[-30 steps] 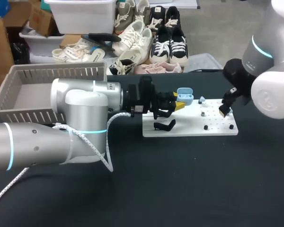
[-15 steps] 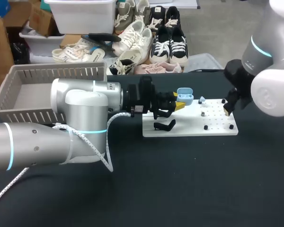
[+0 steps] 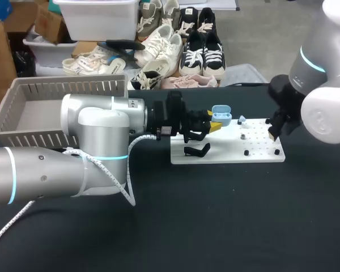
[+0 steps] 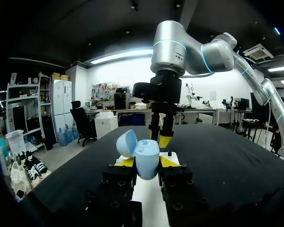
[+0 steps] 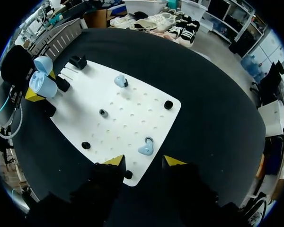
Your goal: Pick up each earbud case from the left stands, insert the matching earbuds, close the lid, and place the case in the box.
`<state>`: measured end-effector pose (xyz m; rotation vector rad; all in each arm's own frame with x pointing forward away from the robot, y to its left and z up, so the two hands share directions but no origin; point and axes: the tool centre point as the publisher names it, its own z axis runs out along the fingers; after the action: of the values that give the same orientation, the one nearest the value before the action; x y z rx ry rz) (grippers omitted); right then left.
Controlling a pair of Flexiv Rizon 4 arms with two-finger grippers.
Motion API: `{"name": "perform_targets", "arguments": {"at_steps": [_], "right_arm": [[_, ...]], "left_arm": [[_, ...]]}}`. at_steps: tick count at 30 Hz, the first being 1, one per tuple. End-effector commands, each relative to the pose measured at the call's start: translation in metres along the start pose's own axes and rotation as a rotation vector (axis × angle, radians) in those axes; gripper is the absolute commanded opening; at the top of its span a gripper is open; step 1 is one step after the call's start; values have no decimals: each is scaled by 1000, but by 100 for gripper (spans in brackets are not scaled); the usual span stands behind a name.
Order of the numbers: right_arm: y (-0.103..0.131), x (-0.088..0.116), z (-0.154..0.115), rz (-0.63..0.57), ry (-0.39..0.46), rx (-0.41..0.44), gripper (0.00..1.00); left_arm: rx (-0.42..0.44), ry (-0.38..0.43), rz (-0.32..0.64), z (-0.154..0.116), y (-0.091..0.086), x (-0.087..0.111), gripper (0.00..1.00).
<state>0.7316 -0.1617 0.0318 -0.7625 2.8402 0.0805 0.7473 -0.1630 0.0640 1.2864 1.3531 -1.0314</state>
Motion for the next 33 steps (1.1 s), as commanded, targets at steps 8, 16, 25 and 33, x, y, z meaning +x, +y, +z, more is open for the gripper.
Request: {"name": "perform_targets", "arguments": {"at_steps": [8,16,25,33], "right_arm": [[1,-1,7,31,0,-6,45],[1,-2,9,64,-10,-13,41],[2,-6,9,82,-12,-9,40],[4,-7,8,116,-31,-22,40]], "left_arm": [[-4,-3,1,0,-1,1,0],[-4,-3,1,0,-1,1,0],[-4,-3,1,0,-1,1,0],[-4,-3,1,0,-1,1,0]]}}
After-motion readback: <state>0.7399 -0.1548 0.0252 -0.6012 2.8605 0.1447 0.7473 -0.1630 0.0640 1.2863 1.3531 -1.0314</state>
